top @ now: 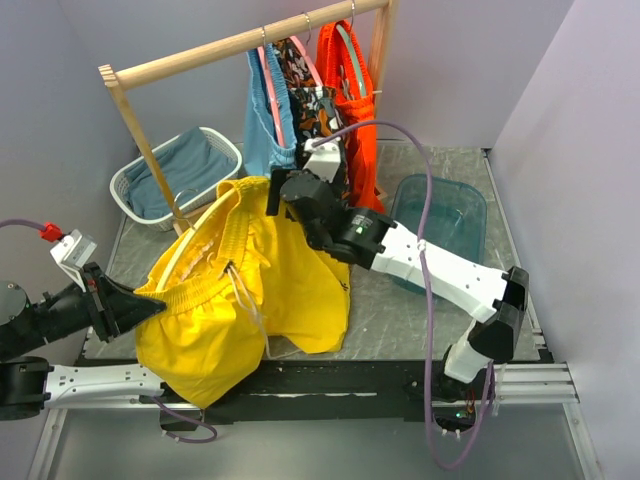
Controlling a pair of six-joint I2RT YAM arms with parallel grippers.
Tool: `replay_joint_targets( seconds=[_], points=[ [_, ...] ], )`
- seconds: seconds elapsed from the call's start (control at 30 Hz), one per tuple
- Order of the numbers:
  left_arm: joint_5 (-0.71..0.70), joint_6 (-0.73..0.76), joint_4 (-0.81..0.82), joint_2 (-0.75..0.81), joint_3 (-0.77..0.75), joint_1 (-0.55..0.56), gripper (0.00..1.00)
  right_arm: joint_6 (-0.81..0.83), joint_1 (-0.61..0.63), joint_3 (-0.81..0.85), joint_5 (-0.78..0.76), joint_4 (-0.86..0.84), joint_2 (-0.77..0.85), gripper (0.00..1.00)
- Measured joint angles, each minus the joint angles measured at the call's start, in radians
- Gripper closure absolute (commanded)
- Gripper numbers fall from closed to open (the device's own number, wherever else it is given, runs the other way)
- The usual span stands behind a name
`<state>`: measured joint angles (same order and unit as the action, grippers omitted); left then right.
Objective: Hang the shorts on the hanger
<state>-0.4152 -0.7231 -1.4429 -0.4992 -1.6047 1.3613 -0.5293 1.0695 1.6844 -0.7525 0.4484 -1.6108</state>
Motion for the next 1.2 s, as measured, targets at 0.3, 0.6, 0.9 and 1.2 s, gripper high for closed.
replay_joint_targets(
  seconds=[0.3,0.6,0.9,1.2],
  points=[
    [-0.001,0.015,-0.007,0.0,-0.036,-0.006,0.99,-0.146,-0.164,-0.149,-0.013,0.044,0.126,0.02],
    [-0.062,0.03,-0.034,-0.031,-0.111,-0.016,0.99,-0.162,-0.207,-0.191,0.018,0.039,0.203,0.02],
    [-0.262,0.054,-0.029,-0.125,-0.217,-0.057,0.99,-0.161,-0.206,-0.206,0.036,0.04,0.203,0.02],
    [-0.443,0.04,-0.019,-0.334,-0.222,-0.097,0.99,-0.161,-0.206,-0.206,0.062,0.043,0.2,0.02]
  ],
)
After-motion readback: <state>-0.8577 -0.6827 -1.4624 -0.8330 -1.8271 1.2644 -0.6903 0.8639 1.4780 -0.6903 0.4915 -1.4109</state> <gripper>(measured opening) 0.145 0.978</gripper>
